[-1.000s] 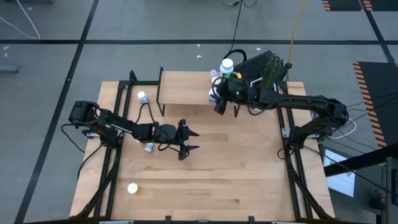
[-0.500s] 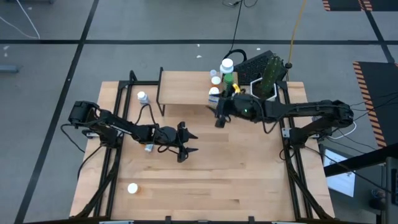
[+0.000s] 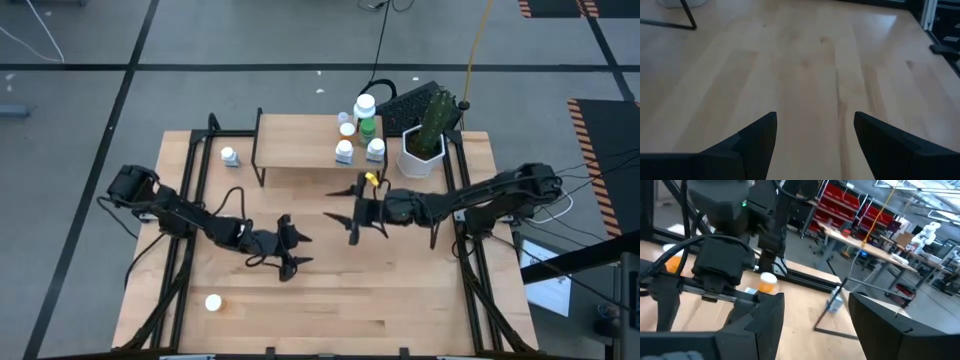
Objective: Pick and place medicine bottles onto shelf by color
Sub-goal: Put the top white blue pill bottle on the shelf
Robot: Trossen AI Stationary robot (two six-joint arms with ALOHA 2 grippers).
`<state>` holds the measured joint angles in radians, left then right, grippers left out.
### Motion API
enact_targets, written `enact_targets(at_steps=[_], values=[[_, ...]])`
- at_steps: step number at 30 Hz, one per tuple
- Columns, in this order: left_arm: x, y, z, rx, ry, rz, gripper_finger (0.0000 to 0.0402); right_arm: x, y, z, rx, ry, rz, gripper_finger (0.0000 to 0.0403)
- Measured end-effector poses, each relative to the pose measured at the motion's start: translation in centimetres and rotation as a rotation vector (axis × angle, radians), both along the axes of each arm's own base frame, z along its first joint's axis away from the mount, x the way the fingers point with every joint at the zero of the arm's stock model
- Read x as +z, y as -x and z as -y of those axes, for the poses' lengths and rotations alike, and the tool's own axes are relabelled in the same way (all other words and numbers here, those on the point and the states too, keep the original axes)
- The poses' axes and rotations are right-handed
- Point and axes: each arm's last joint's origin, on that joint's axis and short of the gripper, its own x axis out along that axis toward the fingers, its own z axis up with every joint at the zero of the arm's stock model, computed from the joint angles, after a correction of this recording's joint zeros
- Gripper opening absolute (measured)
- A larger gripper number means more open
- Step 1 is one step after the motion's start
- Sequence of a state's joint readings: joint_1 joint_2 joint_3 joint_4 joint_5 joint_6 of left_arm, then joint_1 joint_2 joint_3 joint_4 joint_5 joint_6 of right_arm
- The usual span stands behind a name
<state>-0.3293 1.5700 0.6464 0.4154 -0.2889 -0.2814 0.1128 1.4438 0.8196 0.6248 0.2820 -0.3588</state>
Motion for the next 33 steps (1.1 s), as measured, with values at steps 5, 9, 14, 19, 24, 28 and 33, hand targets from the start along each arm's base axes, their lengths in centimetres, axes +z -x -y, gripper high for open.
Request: enact_targets(at_steps=[5,9,14,19,24,28,33], values=[[-0.3,0.7,1.2,0.042,-0.026,-0.024,0.0269,-1.8,-0.7,-0.8,0.021,0.001,-0.016,0.0217],[-0.4,0.9,1.5,0.072,-0.006,-0.027,0.0269,-2.7,-1.0,-1.2,0.04,0.008,-0.036,0.0217],[-0.6,1.2,1.9,0.065,-0.008,-0.052,0.0269,-3.4,-1.7,-1.9,0.21,-0.022,0.007,0.0217],[-0.9,1.4,1.7,0.083,-0.033,-0.081,0.0269,-5.4,-3.2,-3.6,0.295,-0.057,-0.01,0.0217],[-1.1,1.4,1.6,0.077,-0.061,-0.104,0.0269,-7.3,-5.0,-6.0,0.27,-0.049,-0.055,0.0217],[-1.2,1.6,1.5,0.061,-0.097,-0.125,0.0269,-8.2,-6.0,-7.8,0.258,-0.046,-0.07,0.0217],[-1.3,1.8,1.3,0.042,-0.145,-0.16,0.0269,-9.3,-6.8,-9.6,0.247,-0.104,-0.084,0.0217]])
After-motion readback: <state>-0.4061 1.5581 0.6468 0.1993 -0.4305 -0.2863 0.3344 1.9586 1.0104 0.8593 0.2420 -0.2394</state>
